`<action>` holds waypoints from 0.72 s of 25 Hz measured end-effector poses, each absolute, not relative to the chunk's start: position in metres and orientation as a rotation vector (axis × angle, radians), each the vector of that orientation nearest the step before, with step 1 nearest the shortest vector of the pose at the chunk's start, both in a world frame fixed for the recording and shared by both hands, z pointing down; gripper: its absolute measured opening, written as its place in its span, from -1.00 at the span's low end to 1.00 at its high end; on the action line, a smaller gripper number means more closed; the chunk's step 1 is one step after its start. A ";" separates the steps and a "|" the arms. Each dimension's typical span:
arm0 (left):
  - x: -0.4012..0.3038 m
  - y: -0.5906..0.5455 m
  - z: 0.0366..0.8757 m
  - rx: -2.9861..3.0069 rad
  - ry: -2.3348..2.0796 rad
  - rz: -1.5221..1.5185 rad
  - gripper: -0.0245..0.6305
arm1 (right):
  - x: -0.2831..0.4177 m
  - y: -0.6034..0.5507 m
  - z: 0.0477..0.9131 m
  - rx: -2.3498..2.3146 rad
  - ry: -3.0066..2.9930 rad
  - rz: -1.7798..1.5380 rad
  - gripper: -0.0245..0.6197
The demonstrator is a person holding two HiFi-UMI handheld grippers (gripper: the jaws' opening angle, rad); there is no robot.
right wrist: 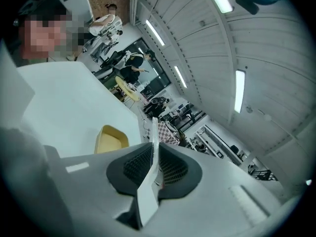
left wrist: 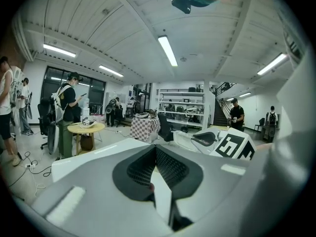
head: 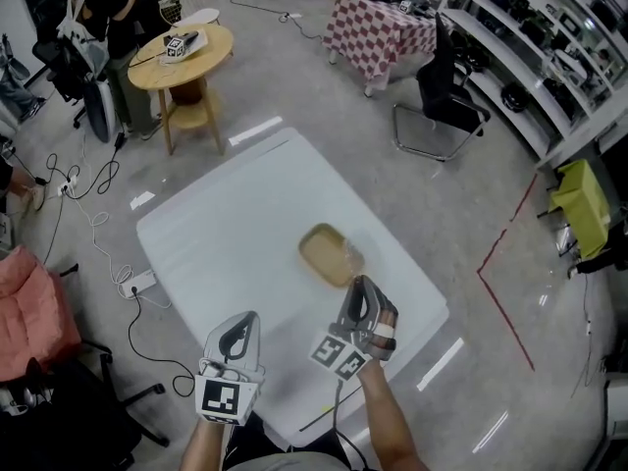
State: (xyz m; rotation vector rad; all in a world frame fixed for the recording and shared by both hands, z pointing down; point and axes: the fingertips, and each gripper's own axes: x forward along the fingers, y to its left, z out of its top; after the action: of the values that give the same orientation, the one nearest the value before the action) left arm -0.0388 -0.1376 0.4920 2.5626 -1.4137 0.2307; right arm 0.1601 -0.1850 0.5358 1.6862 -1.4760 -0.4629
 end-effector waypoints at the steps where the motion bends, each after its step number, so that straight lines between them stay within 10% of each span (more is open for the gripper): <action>1: -0.039 -0.136 0.487 2.573 -1.409 0.227 -0.89 | 0.160 -0.181 0.528 1.709 -1.486 -0.450 -0.80; 18: -0.035 -0.080 0.413 2.749 -1.315 0.150 -0.89 | 0.154 -0.084 0.424 2.044 -1.621 -0.268 -0.80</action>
State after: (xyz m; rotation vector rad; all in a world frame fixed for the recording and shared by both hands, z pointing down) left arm -0.0350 -0.0797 0.4130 2.7491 -1.3147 0.1503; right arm 0.1536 -0.0839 0.4235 2.0445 -1.6213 -0.2678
